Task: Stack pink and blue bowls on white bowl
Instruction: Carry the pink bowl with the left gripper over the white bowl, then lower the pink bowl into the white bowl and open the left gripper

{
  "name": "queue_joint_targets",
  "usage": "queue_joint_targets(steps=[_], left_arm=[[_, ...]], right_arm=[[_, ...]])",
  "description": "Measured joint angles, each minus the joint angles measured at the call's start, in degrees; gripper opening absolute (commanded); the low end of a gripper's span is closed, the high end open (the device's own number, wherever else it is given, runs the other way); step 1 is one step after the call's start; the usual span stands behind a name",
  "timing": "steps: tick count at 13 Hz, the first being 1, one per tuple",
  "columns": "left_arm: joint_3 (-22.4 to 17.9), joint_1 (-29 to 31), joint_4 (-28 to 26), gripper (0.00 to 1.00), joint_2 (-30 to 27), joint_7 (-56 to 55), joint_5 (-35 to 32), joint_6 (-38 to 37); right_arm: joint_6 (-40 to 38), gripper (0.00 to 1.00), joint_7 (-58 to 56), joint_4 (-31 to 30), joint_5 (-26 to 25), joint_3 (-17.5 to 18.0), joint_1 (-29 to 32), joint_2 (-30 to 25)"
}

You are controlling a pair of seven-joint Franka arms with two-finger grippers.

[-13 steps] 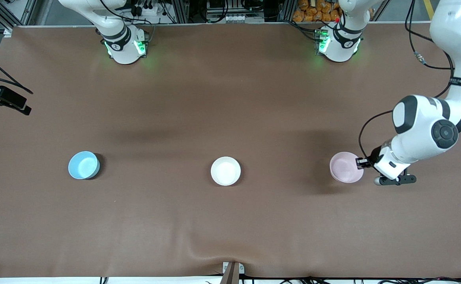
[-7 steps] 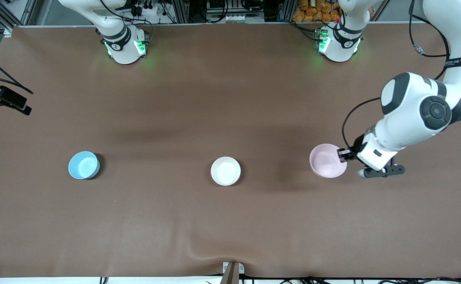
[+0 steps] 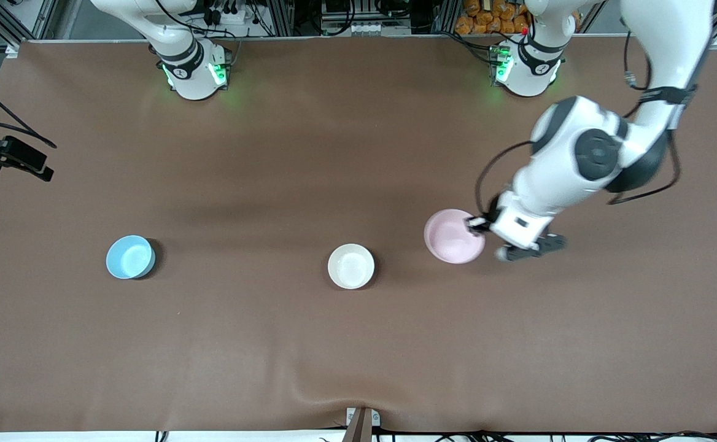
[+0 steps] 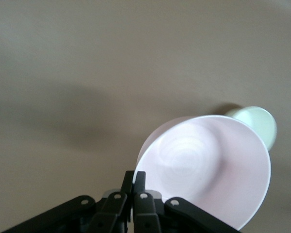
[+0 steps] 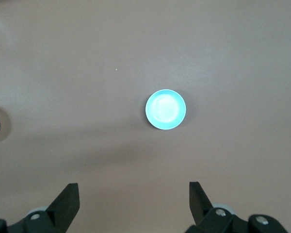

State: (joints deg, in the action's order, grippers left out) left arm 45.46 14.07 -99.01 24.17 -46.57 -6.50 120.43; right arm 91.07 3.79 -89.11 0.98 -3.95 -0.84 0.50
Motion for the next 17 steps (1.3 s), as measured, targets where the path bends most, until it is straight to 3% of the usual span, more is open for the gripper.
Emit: queue_joint_targets(steps=[4, 8, 10, 17], left_arm=[[-2.49, -10.45, 7.58, 0.00, 7.61, -9.62, -0.38, 0.61], [-17.21, -29.15, 16.32, 0.00, 15.04, -16.13, -0.66, 2.55], [-21.70, -34.84, 17.93, 0.00, 17.48, -16.98, -0.66, 4.98], [-22.60, -35.55, 19.47, 0.00, 22.48, -16.74, -0.66, 13.09]], right_arm=[[0.14, 1.00, 0.00, -0.07, 0.00, -0.01, -0.07, 0.04], [0.14, 1.00, 0.00, -0.12, 0.00, -0.06, -0.07, 0.06], [0.15, 1.00, 0.00, -0.13, 0.00, -0.03, -0.08, 0.08], [0.18, 1.00, 0.00, -0.14, 0.00, 0.00, -0.09, 0.11]])
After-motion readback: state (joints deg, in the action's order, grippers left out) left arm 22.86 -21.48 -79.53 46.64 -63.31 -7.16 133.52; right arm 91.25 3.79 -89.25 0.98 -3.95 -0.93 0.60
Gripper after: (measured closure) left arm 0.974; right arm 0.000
